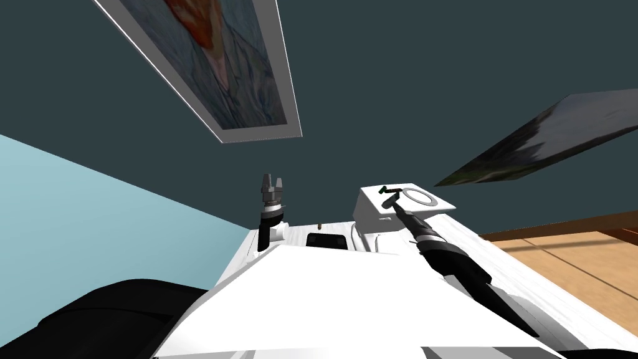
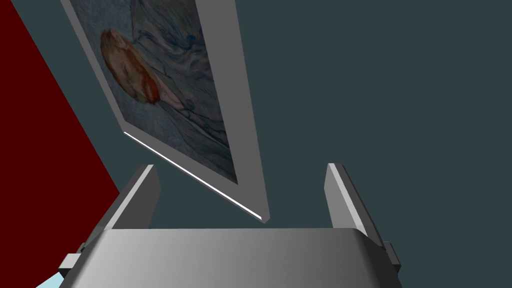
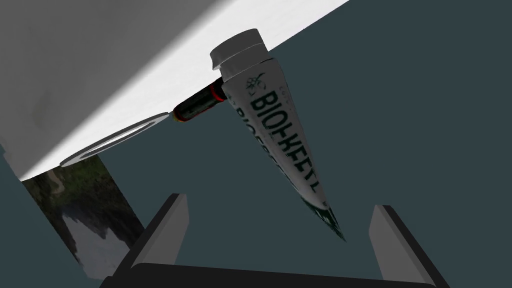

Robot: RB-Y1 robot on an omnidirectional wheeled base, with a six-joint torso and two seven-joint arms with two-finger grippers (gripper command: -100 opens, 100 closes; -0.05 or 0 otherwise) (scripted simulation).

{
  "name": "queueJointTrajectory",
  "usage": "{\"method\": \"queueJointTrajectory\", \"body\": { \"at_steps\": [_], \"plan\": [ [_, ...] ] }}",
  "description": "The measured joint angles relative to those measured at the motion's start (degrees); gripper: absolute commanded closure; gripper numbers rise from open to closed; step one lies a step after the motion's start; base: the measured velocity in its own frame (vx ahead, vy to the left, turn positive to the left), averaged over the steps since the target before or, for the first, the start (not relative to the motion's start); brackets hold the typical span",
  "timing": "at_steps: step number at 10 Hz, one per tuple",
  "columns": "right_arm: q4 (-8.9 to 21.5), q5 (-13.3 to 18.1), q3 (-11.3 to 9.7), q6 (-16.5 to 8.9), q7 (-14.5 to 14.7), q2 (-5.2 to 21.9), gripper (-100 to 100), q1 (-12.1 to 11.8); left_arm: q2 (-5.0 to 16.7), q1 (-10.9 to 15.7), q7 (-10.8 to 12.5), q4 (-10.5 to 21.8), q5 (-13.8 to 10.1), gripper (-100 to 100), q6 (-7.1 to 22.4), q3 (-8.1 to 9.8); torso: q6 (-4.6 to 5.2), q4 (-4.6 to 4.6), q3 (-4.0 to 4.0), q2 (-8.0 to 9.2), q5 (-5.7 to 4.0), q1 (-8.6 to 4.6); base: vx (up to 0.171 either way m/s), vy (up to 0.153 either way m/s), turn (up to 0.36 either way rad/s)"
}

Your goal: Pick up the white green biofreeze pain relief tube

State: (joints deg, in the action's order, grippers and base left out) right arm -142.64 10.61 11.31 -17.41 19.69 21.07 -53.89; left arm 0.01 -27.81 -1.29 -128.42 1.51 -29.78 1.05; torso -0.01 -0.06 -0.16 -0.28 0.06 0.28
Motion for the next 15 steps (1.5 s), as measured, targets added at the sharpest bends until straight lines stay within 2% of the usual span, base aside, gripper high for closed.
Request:
{"method": "queueJointTrajectory", "body": {
  "at_steps": [1, 3, 7, 10, 12, 15],
  "plan": [
    [0.6, 0.9, 0.6, -1.1, 0.3, 0.9, -100, -0.6, 0.0, 0.0, 0.0, 0.0, 0.0, 0, 0.0, 0.0, -0.01, 0.0, 0.0, 0.0, 0.0, -0.01, 0.089, 0.058, 0.022],
    [0.4, 3.3, 1.5, -2.4, 1.3, 2.0, -100, -3.7, 0.0, 0.0, 0.0, 0.0, 0.0, 0, 0.0, 0.0, 0.0, -0.01, -0.02, -0.03, -0.01, -0.03, 0.078, 0.058, 0.025],
    [1.1, 7.0, 4.3, -5.2, 2.3, 6.0, -100, -7.8, 0.0, 0.0, 0.0, 0.0, 0.0, 0, 0.0, 0.0, -0.01, 0.0, 0.0, 0.0, -0.01, -0.06, 0.077, 0.057, 0.025],
    [0.4, 8.8, 6.4, -7.3, 2.7, 8.7, -100, -11.0, 0.0, 0.0, 0.0, 0.0, 0.0, 0, 0.0, 0.0, 0.0, 0.02, 0.07, 0.14, -0.02, -0.14, 0.033, 0.029, 0.012],
    [-0.7, 10.3, 7.3, -9.2, 3.2, 10.2, -100, -12.3, 0.0, 0.0, 0.0, 0.0, 0.0, 0, 0.0, 0.0, -0.01, 0.06, 0.15, 0.28, -0.06, -0.26, 0.0, 0.004, 0.042],
    [-1.1, 10.9, 7.5, -9.6, 3.4, 10.3, -100, -12.8, 0.0, 0.0, 0.0, 0.0, 0.0, 0, 0.0, 0.0, 0.0, 0.08, 0.19, 0.33, -0.05, -0.18, -0.004, 0.015, 0.005]
  ]
}}
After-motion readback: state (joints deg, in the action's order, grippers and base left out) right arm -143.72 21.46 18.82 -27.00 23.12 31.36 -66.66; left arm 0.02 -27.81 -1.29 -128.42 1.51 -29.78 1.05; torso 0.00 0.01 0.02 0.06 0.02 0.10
